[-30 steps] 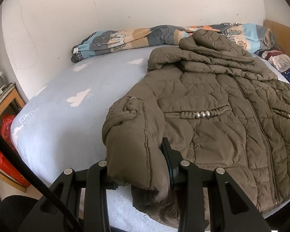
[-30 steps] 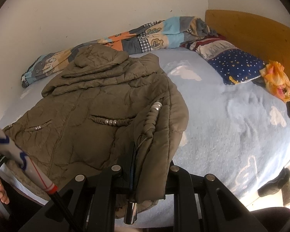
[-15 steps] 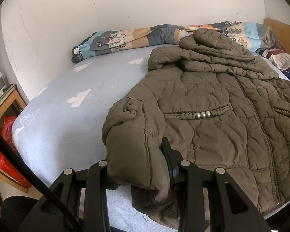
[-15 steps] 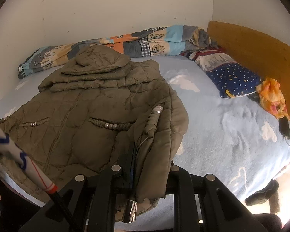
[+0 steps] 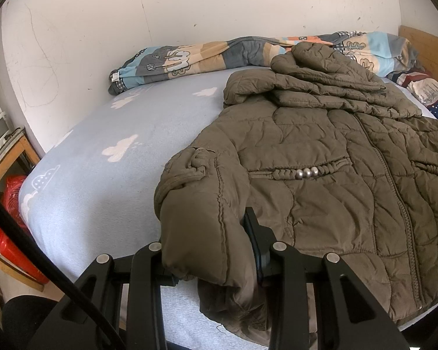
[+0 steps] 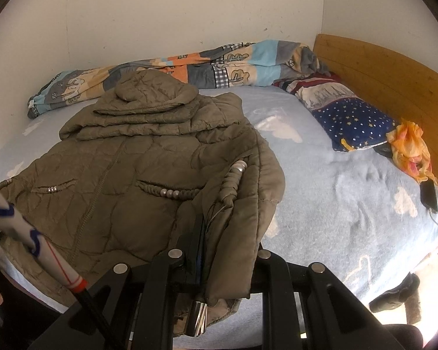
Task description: Fold large clothes
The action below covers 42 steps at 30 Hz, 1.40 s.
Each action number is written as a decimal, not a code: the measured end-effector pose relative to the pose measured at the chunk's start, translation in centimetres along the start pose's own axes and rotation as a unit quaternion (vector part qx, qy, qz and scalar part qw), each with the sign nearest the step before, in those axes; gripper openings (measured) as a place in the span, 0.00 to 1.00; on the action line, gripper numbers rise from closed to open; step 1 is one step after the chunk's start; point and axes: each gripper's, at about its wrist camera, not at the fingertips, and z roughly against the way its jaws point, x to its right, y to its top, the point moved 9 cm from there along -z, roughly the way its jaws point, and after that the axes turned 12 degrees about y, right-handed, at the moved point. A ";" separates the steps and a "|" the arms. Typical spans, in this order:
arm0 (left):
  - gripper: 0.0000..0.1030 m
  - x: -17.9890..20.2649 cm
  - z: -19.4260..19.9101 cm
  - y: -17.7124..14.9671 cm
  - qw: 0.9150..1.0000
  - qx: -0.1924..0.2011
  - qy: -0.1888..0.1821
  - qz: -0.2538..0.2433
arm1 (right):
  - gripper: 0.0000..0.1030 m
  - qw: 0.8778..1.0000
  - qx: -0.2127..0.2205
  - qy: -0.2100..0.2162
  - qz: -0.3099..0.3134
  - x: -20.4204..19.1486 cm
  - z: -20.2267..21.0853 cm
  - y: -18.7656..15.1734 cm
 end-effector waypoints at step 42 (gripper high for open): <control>0.33 0.7 0.6 10.4 0.999 0.039 0.024 0.024 | 0.18 0.997 0.059 0.037 0.017 -1.9 1.1 7.1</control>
